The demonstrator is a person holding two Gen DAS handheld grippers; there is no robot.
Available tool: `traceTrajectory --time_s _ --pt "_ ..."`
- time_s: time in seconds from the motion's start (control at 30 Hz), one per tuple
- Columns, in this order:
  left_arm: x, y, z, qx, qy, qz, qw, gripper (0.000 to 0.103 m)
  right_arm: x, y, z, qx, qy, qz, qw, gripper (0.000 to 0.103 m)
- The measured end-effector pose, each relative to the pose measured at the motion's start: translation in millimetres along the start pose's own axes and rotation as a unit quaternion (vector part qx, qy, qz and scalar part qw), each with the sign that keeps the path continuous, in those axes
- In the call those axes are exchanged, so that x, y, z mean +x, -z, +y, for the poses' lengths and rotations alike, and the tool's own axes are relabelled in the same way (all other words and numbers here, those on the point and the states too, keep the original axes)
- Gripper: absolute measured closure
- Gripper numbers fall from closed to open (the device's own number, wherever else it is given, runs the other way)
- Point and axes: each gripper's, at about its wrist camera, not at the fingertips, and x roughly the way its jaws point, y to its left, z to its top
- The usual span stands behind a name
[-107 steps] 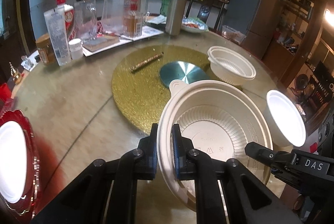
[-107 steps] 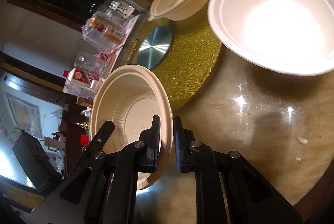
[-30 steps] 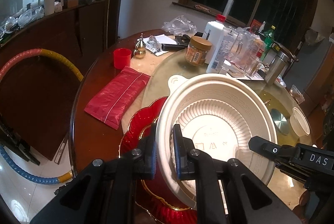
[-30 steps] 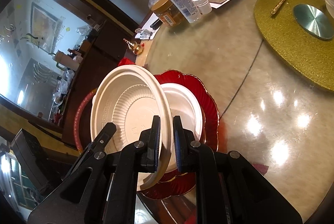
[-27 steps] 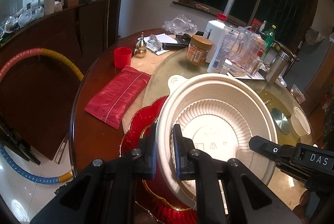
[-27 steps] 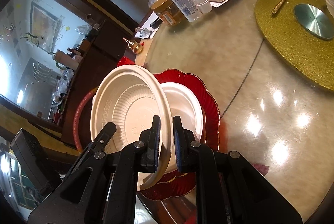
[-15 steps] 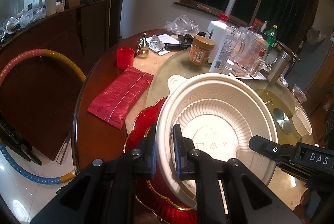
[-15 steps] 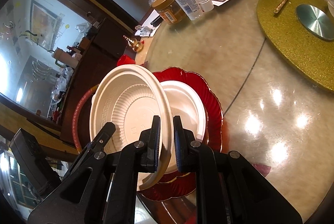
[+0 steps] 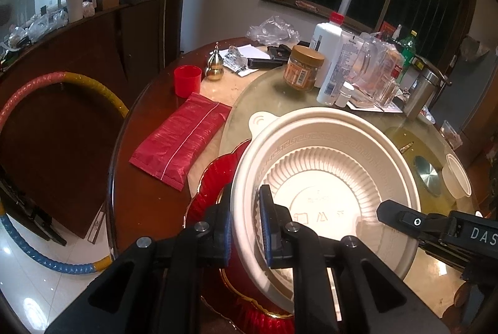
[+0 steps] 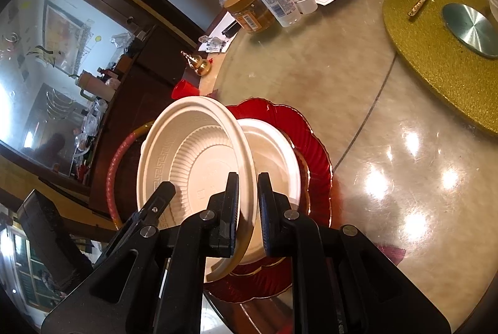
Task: Organize plates and bowls
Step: 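Lower the beige bowl with both tools into the white bowl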
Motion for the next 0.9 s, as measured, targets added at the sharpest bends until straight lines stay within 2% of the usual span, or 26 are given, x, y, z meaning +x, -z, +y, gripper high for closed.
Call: traceTrajectory --time_s 0.9 --pt "5.2 3.3 -3.9 0.005 -0.010 0.007 0.9999 0.087 6.2 -1.1 -8.5 0.009 -0.003 0.012 1.000 0.089"
